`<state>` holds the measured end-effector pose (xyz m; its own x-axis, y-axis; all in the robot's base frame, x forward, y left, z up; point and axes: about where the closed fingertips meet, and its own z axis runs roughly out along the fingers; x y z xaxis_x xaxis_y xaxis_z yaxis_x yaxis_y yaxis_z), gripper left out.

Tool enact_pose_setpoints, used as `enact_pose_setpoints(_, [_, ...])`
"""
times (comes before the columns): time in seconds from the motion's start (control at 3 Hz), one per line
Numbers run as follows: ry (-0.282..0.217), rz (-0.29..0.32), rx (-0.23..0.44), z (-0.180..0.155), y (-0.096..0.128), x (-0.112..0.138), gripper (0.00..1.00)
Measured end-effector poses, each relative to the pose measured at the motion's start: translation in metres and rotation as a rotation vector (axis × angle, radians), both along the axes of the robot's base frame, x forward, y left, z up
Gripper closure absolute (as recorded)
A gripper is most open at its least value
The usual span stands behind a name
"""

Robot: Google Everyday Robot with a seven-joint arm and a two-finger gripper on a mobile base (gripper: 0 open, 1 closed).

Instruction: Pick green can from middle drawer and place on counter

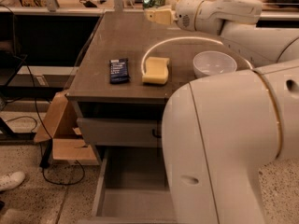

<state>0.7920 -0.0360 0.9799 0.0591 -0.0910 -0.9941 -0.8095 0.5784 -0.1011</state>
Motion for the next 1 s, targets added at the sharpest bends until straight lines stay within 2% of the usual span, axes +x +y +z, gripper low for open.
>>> enact_pose_setpoints(0.33, [0.001,0.012,-0.036,-0.006,0.0,-0.007,1.0])
enact_pose_setpoints(0.67, [0.001,0.013,-0.037,-0.006,0.0,-0.007,1.0])
enact_pose_setpoints(1.0, [0.004,0.084,-0.1,-0.02,0.016,-0.018,1.0])
